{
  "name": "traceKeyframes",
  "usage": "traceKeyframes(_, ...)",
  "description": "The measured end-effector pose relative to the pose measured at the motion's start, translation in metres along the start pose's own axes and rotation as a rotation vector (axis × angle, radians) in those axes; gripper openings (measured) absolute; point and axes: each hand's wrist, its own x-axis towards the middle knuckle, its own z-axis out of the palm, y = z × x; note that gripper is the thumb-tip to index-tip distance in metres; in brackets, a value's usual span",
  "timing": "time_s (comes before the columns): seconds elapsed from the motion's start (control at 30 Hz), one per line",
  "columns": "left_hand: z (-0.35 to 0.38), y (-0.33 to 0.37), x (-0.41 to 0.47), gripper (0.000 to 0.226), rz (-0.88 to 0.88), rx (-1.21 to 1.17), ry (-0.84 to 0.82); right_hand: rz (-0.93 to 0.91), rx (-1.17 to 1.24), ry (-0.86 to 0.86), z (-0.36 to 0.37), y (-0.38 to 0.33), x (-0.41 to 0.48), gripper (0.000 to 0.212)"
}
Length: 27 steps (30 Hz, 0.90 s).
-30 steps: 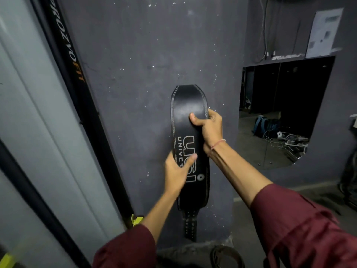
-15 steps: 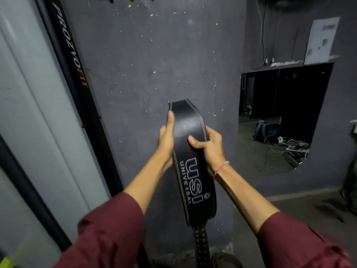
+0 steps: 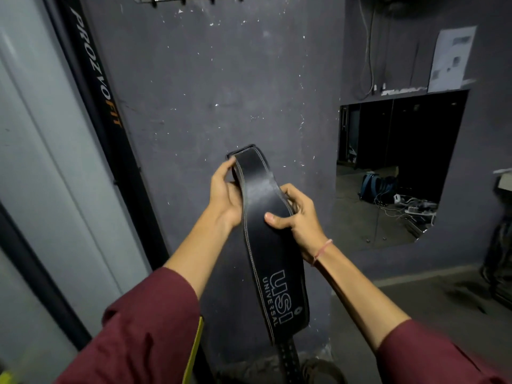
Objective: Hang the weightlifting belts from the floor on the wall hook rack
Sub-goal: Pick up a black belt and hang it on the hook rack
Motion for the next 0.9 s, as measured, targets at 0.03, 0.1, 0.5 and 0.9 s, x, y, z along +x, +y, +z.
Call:
traceKeyframes(0.03, -0.001, 0.005, 0.008, 0.047, -0.004, -0.032, 0.04, 0.008, -0.031, -0.033, 0.0, 0.003, -0.008, 0.031)
traceKeyframes(0.1, 0.0, 0.007, 0.019, 0.045, 0.025, -0.093, 0.126, 0.032, -0.077, -0.096, -0.003, 0.009, -0.022, 0.033)
traceKeyframes(0.5, 0.048, 0.004, 0.018, 0.039, 0.506, 0.158, -0.036, 0.13, 0.057, 0.119, -0.011, 0.03, -0.022, 0.017)
traceKeyframes(0.9, 0.031, -0.017, 0.013, 0.031, 0.556, 0.327, -0.064, -0.022, -0.005, 0.178, 0.011, -0.012, 0.031, 0.005)
